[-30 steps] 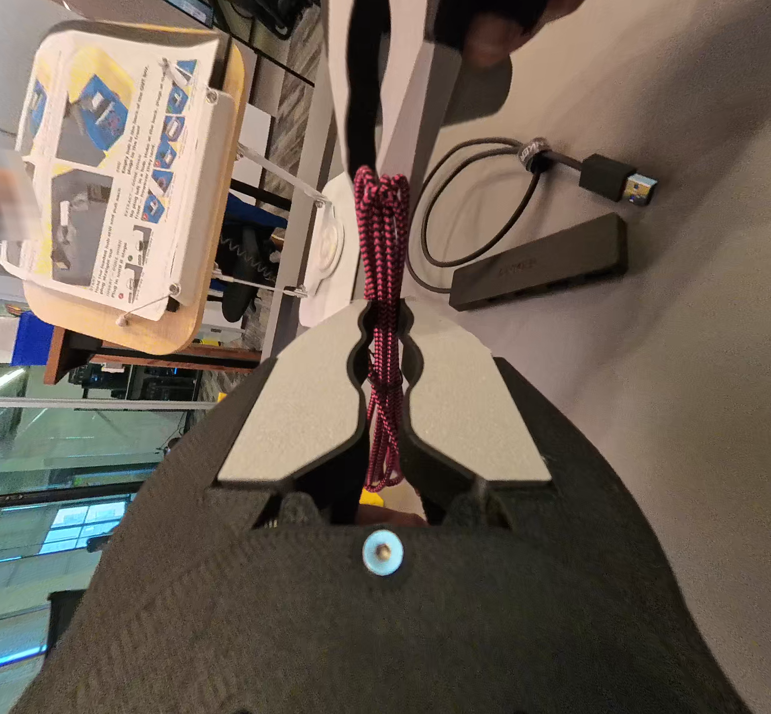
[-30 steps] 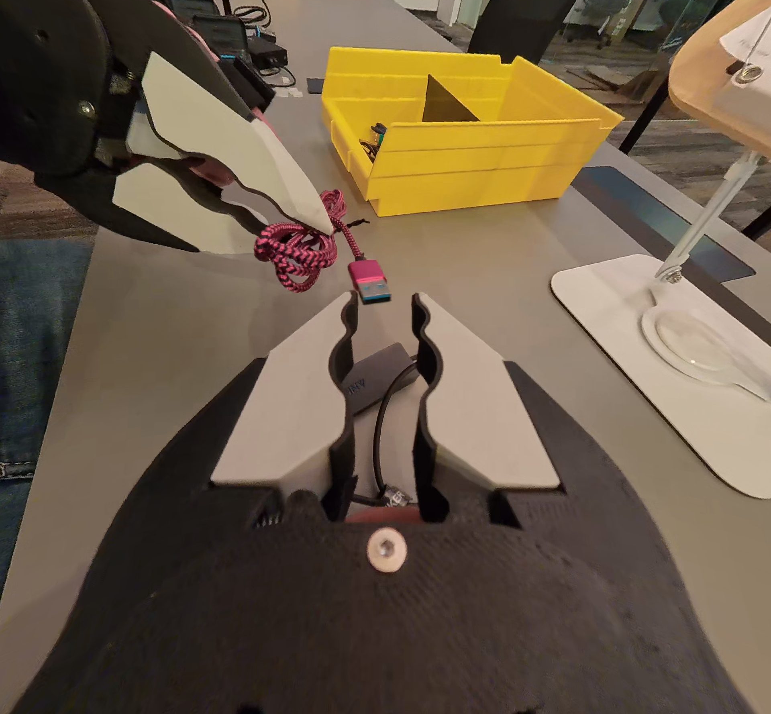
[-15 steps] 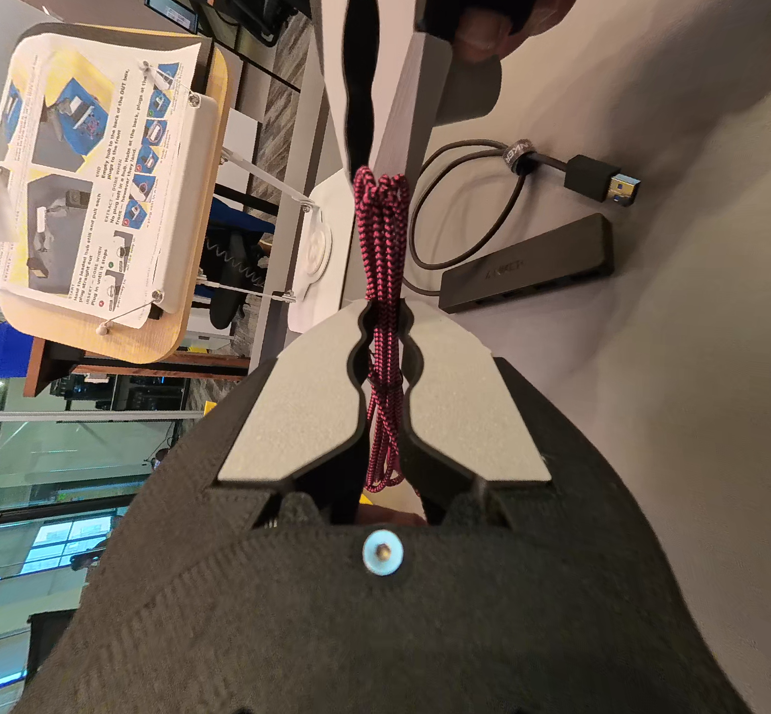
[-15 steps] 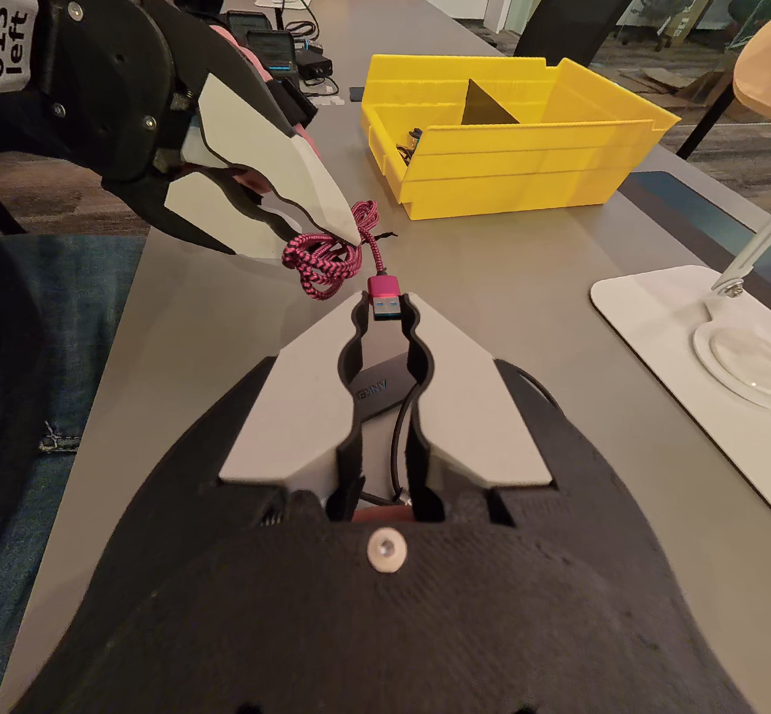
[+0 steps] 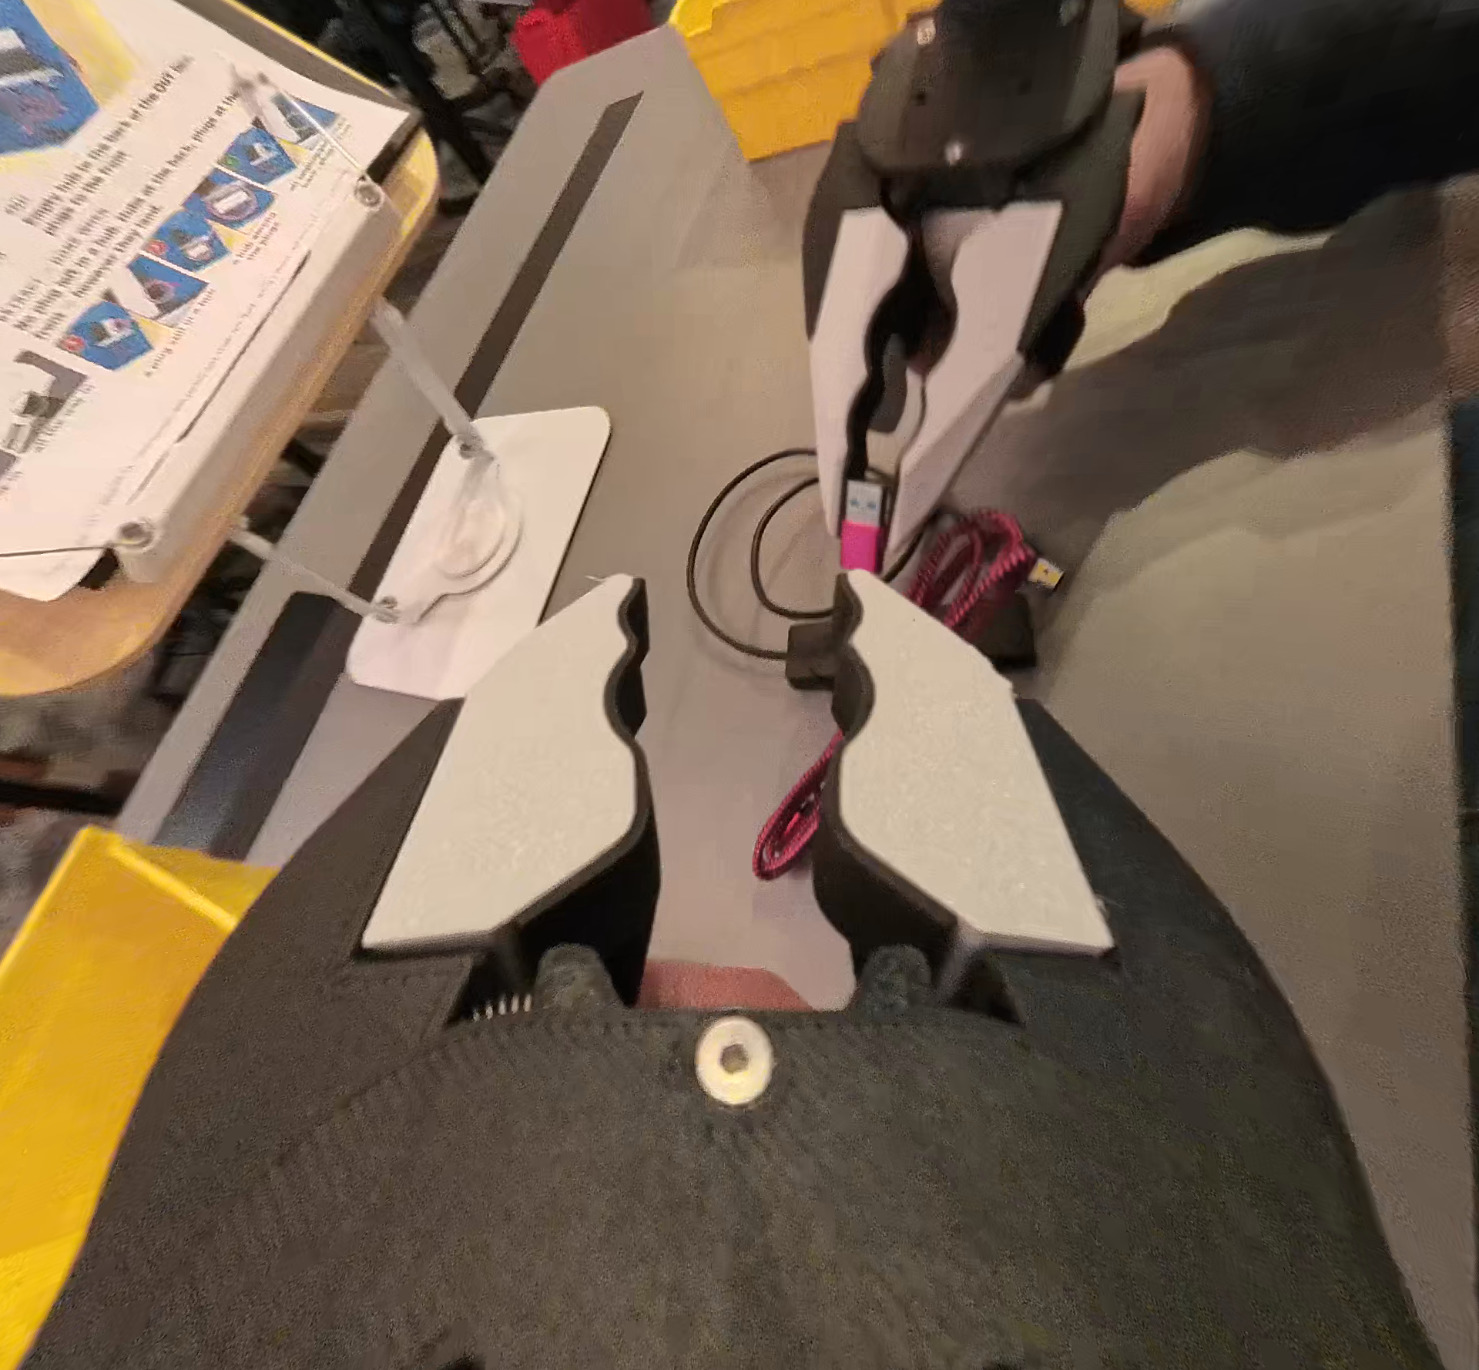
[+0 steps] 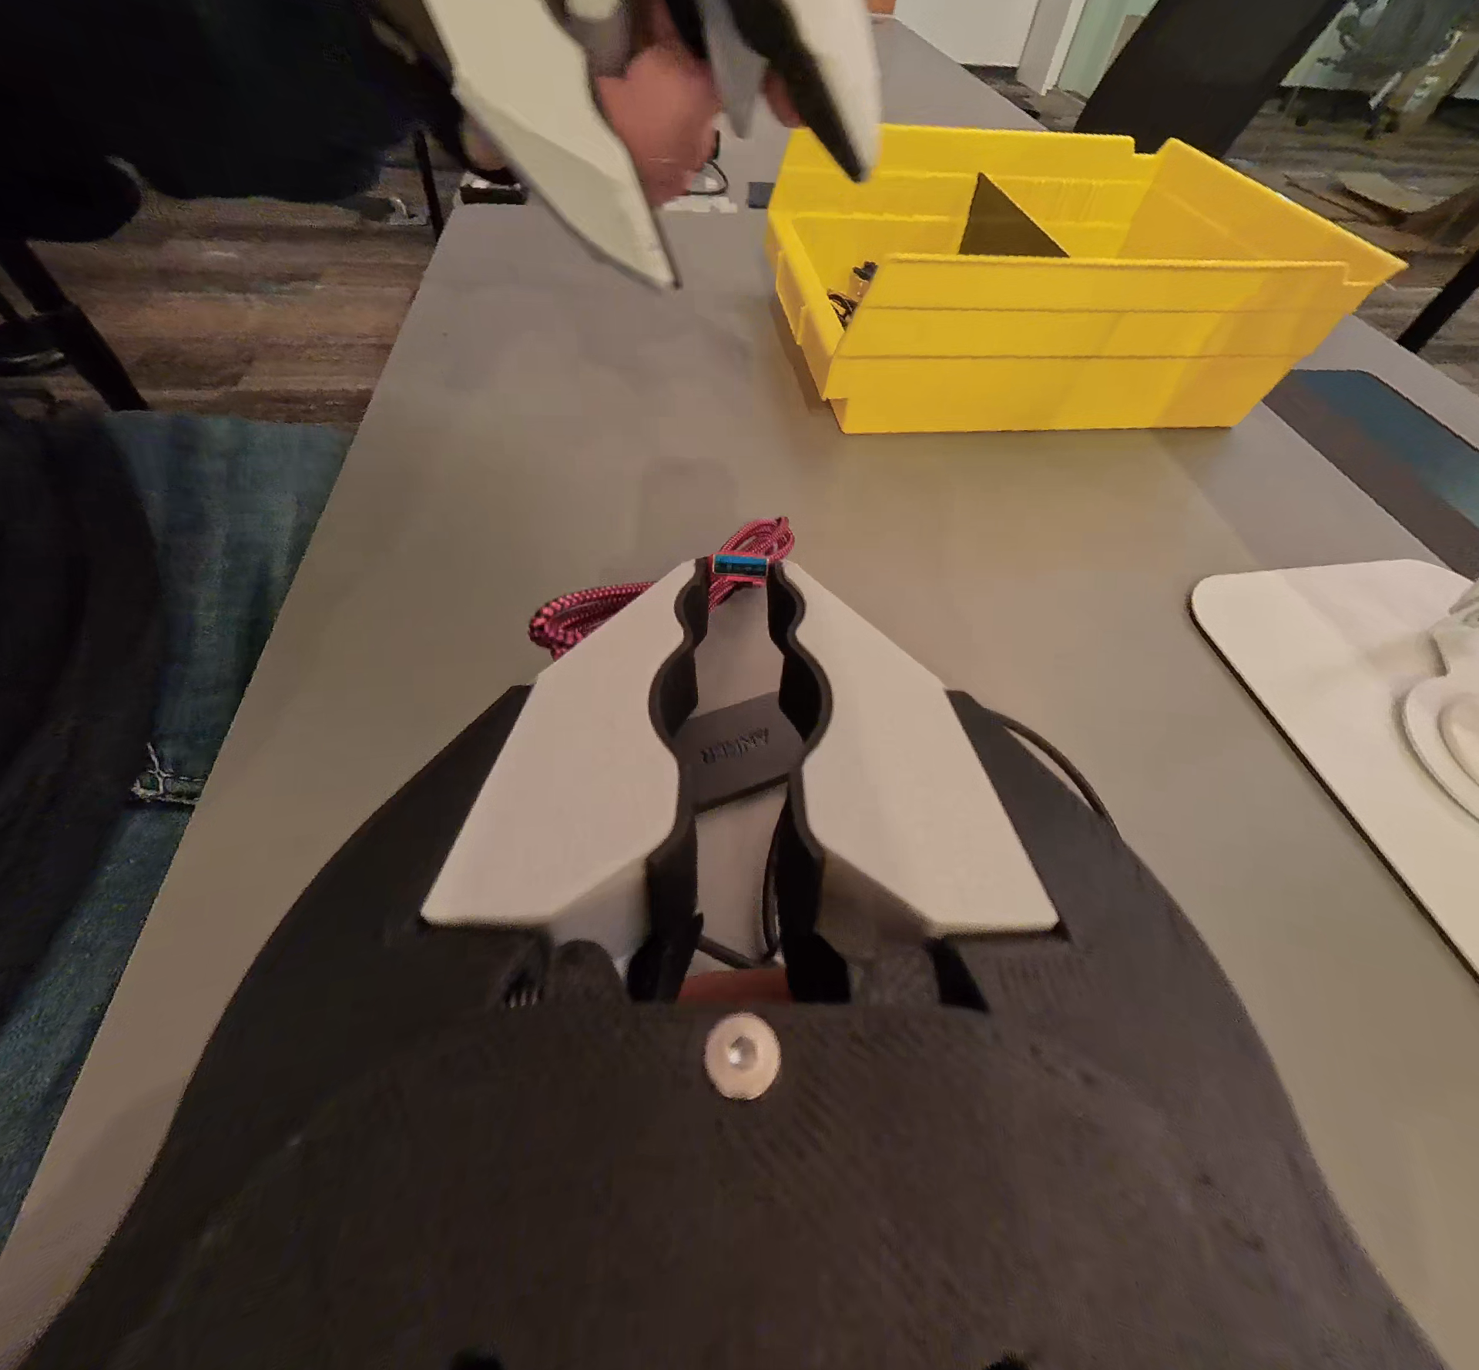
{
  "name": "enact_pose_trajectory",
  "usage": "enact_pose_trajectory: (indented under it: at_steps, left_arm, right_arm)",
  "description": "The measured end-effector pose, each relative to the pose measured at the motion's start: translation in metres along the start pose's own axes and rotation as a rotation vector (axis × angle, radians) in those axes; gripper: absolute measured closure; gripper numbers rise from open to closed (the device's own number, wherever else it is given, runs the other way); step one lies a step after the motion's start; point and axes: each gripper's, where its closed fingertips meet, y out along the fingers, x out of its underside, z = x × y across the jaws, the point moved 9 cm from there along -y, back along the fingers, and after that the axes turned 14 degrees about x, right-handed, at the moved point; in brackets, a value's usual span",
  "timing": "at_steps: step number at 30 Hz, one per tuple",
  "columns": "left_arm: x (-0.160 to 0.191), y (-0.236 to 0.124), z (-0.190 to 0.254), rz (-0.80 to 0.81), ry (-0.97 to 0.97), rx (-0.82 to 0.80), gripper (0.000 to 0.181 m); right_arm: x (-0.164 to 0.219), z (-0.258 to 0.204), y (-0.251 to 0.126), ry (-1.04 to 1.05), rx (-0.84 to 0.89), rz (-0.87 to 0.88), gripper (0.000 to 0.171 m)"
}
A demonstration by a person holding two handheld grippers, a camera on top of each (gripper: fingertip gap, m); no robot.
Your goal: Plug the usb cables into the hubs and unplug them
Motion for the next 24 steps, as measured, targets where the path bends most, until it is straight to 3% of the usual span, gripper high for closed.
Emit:
enact_pose_trajectory:
  at_steps: [1,6,10,13,15,18,22,24]
  left_arm:
    - [-0.003,0.002,-0.007,0.015,-0.013,0.027,0.138]
    - [0.020,0.046,-0.016,-0.051,-0.066,0.252,0.134]
    - [0.032,0.065,-0.008,0.005,-0.120,0.379,0.139]
    - [0.029,0.070,-0.007,0.088,-0.153,0.427,0.162]
    - [0.030,0.071,-0.008,0.127,-0.191,0.436,0.177]
    - [0.030,0.072,-0.007,0.170,-0.225,0.436,0.178]
    - [0.025,0.074,-0.004,0.047,-0.203,0.388,0.179]
    - [0.024,0.074,-0.003,-0.061,-0.178,0.372,0.179]
  right_arm:
    - [-0.001,-0.001,0.001,-0.003,-0.008,0.007,0.158]
    - [-0.006,-0.002,0.002,0.002,-0.027,0.046,0.158]
    - [-0.007,-0.001,-0.002,0.034,-0.039,0.088,0.159]
    - [-0.006,0.003,-0.005,0.087,-0.051,0.129,0.159]
    - [-0.004,0.007,-0.008,0.114,-0.051,0.150,0.159]
    - [-0.002,0.008,-0.011,0.133,-0.057,0.157,0.159]
    - [0.002,0.008,-0.012,0.117,-0.041,0.115,0.158]
    - [-0.002,0.005,-0.013,0.065,-0.034,0.072,0.143]
